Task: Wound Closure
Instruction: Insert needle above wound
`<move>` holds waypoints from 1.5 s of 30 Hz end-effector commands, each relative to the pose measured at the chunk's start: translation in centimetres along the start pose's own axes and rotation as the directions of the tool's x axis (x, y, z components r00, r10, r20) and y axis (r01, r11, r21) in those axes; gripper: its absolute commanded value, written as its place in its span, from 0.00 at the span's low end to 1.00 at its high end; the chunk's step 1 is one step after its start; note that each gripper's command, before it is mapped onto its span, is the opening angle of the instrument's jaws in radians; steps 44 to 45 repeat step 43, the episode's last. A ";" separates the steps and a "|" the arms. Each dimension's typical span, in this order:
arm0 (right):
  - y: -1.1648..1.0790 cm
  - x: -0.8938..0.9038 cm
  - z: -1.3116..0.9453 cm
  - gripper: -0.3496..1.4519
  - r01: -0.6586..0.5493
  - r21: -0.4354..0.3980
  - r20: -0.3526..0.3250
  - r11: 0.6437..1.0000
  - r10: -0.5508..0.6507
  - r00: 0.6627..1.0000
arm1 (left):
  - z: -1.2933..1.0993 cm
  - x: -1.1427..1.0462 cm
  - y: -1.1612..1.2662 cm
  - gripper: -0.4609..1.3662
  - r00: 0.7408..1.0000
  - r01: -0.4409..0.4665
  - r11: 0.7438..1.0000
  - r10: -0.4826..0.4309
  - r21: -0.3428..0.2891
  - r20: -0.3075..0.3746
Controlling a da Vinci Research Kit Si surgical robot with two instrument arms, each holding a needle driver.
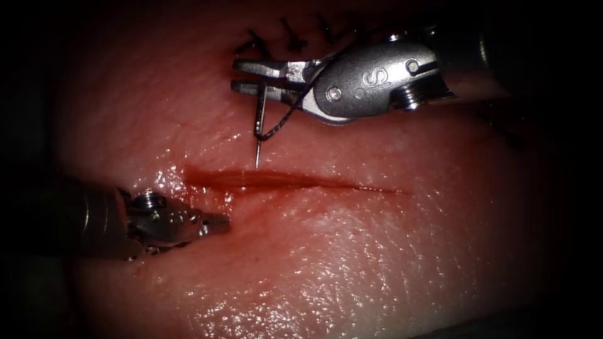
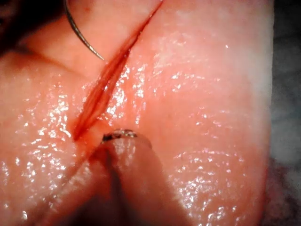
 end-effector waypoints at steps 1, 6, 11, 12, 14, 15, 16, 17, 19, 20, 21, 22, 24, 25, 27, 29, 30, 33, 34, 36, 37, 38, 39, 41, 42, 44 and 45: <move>0.01 -0.01 0.06 0.00 0.023 -0.004 -0.007 1.000 -0.024 1.000 | 0.00 0.00 0.00 0.06 1.000 0.004 1.000 -0.004 -0.015 -0.002; 0.00 -0.05 0.25 0.00 0.071 -0.005 -0.028 0.997 -0.071 0.997 | -0.04 0.00 0.00 0.06 1.000 0.003 1.000 -0.003 -0.020 0.000; 0.02 -0.10 0.34 0.00 0.112 -0.011 -0.028 0.994 -0.112 0.993 | -0.07 -0.01 -0.01 0.06 1.000 0.001 1.000 -0.001 -0.024 0.001; 0.02 -0.11 0.34 0.00 0.120 -0.010 -0.030 0.993 -0.120 0.992 | -0.07 -0.01 -0.02 0.07 1.000 0.000 1.000 0.000 -0.024 0.001; 0.02 -0.13 0.35 0.00 0.128 -0.011 -0.028 0.992 -0.128 0.991 | -0.07 -0.02 -0.02 0.07 1.000 -0.001 1.000 0.001 -0.025 0.001; 0.01 -0.15 0.36 0.00 0.137 -0.011 -0.027 0.991 -0.137 0.990 | -0.08 -0.03 -0.02 0.07 1.000 -0.001 1.000 0.001 -0.025 0.001; 0.00 -0.16 0.36 0.00 0.145 -0.012 -0.027 0.989 -0.145 0.989 | -0.08 -0.03 -0.03 0.08 1.000 -0.001 1.000 0.001 -0.025 0.001; 0.00 -0.17 0.36 0.00 0.145 -0.012 -0.027 0.989 -0.146 0.989 | -0.08 -0.03 -0.03 0.08 1.000 -0.001 1.000 0.001 -0.025 0.001; -0.01 -0.18 0.36 0.00 0.165 -0.014 -0.025 0.986 -0.166 0.986 | -0.08 -0.02 -0.02 0.08 1.000 -0.001 1.000 0.001 -0.025 0.001; -0.01 -0.18 0.36 0.00 0.165 -0.016 -0.022 0.986 -0.166 0.986 | -0.08 -0.02 -0.02 0.08 1.000 -0.001 1.000 0.001 -0.025 0.001; 0.00 -0.18 0.35 0.00 0.170 -0.019 -0.024 0.985 -0.171 0.985 | -0.08 -0.02 -0.02 0.08 1.000 0.000 1.000 0.000 -0.025 0.002; 0.00 -0.17 0.35 0.00 0.169 -0.019 -0.024 0.985 -0.170 0.985 | -0.08 -0.02 -0.02 0.08 1.000 0.000 1.000 0.000 -0.025 0.002; 0.01 -0.17 0.35 0.00 0.174 -0.022 -0.025 0.984 -0.175 0.984 | -0.08 -0.02 -0.02 0.08 1.000 0.000 1.000 0.000 -0.025 0.002; 0.01 -0.17 0.36 0.00 0.174 -0.024 -0.026 0.984 -0.174 0.984 | -0.08 -0.02 -0.01 0.08 1.000 0.000 1.000 0.000 -0.025 0.002; 0.01 -0.17 0.36 0.00 0.174 -0.025 -0.026 0.984 -0.175 0.984 | -0.08 -0.02 -0.01 0.08 1.000 0.000 1.000 0.000 -0.024 0.002; 0.01 -0.18 0.36 0.00 0.175 -0.025 -0.026 0.984 -0.175 0.984 | -0.08 -0.02 -0.01 0.08 1.000 0.001 1.000 -0.001 -0.024 0.002; 0.01 -0.18 0.36 0.00 0.175 -0.025 -0.026 0.984 -0.176 0.984 | -0.08 -0.02 -0.01 0.08 1.000 0.001 1.000 -0.001 -0.024 0.002; 0.00 -0.18 0.36 0.00 0.175 -0.026 -0.029 0.984 -0.176 0.984 | -0.08 -0.02 -0.01 0.08 1.000 0.000 1.000 0.000 -0.024 0.002; 0.00 -0.18 0.36 0.00 0.175 -0.026 -0.029 0.984 -0.176 0.984 | -0.08 -0.02 -0.01 0.08 1.000 0.000 1.000 0.000 -0.024 0.002; 0.00 -0.18 0.36 0.00 0.175 -0.026 -0.029 0.984 -0.176 0.984 | -0.08 -0.02 -0.01 0.07 1.000 0.000 1.000 0.000 -0.024 0.001; 0.00 -0.18 0.36 0.00 0.175 -0.026 -0.029 0.984 -0.176 0.984 | -0.08 -0.02 -0.01 0.06 1.000 0.000 1.000 0.000 -0.024 0.001; 0.00 -0.18 0.35 0.00 0.175 -0.026 -0.029 0.984 -0.176 0.984 | -0.08 -0.02 -0.01 0.06 1.000 0.000 1.000 0.000 -0.024 0.001; 0.00 -0.17 0.35 0.00 0.176 -0.026 -0.029 0.984 -0.176 0.984 | -0.07 -0.01 -0.01 0.07 1.000 0.001 1.000 -0.001 -0.024 0.001; 0.00 -0.17 0.35 0.00 0.175 -0.026 -0.030 0.984 -0.176 0.984 | -0.07 0.00 0.00 0.07 1.000 0.002 1.000 -0.002 -0.023 0.002; 0.00 -0.17 0.35 0.00 0.175 -0.026 -0.030 0.984 -0.176 0.984 | -0.07 0.00 0.00 0.07 1.000 0.002 1.000 -0.002 -0.023 0.002; 0.00 -0.17 0.35 0.00 0.175 -0.025 -0.030 0.984 -0.176 0.984 | -0.06 0.00 0.00 0.07 1.000 0.002 1.000 -0.002 -0.023 0.001; 0.00 -0.17 0.35 0.00 0.175 -0.025 -0.030 0.984 -0.176 0.984 | -0.06 0.00 0.00 0.07 1.000 0.002 1.000 -0.002 -0.023 0.001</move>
